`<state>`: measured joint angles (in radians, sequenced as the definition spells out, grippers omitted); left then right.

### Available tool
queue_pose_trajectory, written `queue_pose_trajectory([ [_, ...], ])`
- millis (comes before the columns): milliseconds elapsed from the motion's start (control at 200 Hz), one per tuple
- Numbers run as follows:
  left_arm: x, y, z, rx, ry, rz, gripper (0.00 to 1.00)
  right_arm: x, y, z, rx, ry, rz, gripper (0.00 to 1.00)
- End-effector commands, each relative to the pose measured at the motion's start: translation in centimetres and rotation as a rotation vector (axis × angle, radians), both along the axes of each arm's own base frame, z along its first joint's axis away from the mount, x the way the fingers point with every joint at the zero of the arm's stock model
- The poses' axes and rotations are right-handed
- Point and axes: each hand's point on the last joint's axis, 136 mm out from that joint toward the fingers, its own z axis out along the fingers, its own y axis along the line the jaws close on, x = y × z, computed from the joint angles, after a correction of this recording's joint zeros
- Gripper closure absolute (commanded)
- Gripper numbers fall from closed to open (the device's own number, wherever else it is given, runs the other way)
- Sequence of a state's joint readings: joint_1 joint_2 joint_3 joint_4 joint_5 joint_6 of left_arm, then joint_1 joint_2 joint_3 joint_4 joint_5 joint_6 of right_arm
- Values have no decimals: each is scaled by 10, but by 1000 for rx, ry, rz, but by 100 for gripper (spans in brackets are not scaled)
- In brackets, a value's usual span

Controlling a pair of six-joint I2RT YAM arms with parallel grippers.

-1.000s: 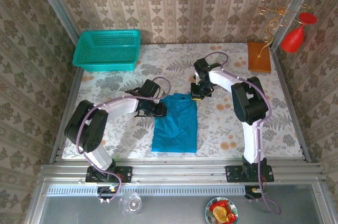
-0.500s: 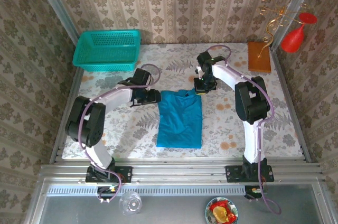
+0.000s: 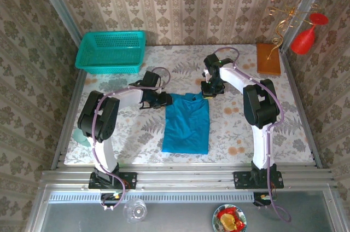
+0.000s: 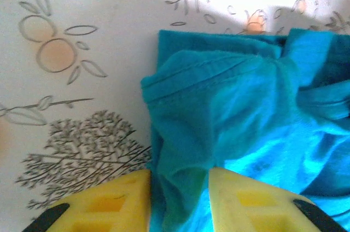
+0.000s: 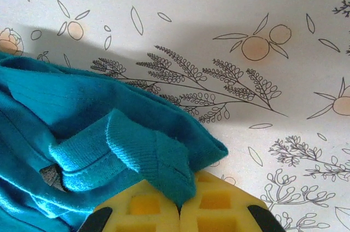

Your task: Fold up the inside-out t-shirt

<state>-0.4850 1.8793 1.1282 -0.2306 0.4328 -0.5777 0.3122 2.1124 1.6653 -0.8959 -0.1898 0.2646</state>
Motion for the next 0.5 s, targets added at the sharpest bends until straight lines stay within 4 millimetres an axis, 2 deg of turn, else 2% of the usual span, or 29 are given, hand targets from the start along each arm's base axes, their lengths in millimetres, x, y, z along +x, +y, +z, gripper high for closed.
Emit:
queue_pose_trajectory([
  [0, 1, -17, 5, -75, -8, -24, 76, -12, 0, 7, -4, 26, -1, 100],
  [235, -2, -39, 27, -150, -72, -90, 96, -13, 1, 5, -10, 32, 0, 100],
  [350, -5, -50, 39, -188, -92, -119, 100, -14, -1, 3, -21, 39, 1, 100],
  [495, -4, -51, 33, -175, -80, -118, 100, -16, -2, 0, -24, 49, 3, 100],
])
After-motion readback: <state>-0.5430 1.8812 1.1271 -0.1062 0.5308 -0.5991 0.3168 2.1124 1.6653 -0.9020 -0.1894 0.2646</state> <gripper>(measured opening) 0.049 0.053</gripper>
